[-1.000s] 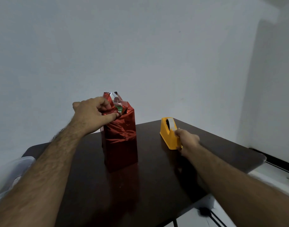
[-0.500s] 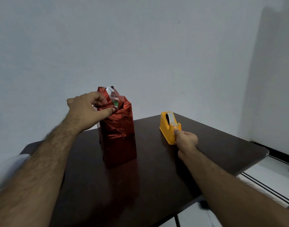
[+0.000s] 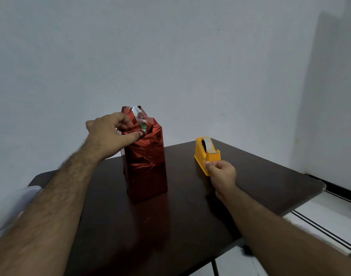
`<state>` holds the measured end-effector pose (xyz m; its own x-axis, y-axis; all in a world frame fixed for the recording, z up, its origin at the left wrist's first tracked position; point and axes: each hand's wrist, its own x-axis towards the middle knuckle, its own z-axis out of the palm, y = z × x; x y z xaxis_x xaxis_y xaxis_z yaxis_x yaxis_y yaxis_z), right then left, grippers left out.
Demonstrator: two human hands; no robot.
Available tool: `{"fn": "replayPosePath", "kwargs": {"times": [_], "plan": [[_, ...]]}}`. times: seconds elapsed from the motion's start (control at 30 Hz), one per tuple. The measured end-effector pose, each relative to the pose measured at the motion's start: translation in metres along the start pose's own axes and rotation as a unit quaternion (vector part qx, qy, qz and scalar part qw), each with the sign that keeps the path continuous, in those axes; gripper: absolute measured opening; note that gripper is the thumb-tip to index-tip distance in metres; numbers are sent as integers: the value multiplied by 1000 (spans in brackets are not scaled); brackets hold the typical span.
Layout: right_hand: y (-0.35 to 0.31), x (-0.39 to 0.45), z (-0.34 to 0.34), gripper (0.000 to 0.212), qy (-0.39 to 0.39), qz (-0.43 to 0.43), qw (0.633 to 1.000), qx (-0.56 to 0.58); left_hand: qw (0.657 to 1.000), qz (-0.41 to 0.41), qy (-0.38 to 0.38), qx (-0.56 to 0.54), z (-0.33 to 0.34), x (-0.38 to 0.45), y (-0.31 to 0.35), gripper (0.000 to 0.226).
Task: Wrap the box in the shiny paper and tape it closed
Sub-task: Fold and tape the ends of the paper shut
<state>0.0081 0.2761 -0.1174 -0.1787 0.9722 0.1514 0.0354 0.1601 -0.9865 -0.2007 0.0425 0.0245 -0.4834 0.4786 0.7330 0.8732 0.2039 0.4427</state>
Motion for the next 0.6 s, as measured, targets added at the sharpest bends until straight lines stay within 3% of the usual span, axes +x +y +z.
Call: {"fn": "replayPosePath", "kwargs": {"times": [0.13, 0.2, 0.37, 0.5, 0.6], "plan": [[-19, -8, 3, 22, -64, -171, 983, -15, 1000, -11, -7, -17, 2, -1, 1, 47], [-48, -10, 15, 18, -113, -214, 970, 6, 1000, -12, -7, -22, 0, -2, 0, 45], [-158, -21, 41, 11, -264, -349, 899, 10, 1000, -12, -8, -12, -3, 0, -2, 44], [-230, -26, 62, 7, -378, -378, 842, -71, 1000, -12, -19, 5, -1, 1, 0, 49], [-264, -26, 85, 7, -434, -371, 794, -208, 1000, -5, -16, 5, -2, 0, 3, 47]]}}
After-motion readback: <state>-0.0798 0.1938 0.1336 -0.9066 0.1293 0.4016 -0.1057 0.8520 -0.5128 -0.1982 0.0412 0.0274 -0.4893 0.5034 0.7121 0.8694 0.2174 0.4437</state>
